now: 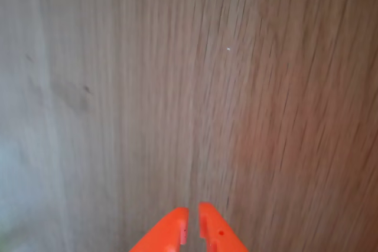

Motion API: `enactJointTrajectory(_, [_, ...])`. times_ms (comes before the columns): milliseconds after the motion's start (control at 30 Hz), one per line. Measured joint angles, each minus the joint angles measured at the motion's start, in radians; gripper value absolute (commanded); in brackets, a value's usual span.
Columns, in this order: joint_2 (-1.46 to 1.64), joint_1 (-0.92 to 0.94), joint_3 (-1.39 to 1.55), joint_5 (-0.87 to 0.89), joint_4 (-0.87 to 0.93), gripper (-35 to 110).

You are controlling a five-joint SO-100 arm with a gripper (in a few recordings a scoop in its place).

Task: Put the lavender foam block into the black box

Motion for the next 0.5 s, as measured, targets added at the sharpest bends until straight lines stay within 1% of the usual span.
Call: enactJointTrajectory(500, [0.0,-0.002,0.0,-0.003,0.0,0])
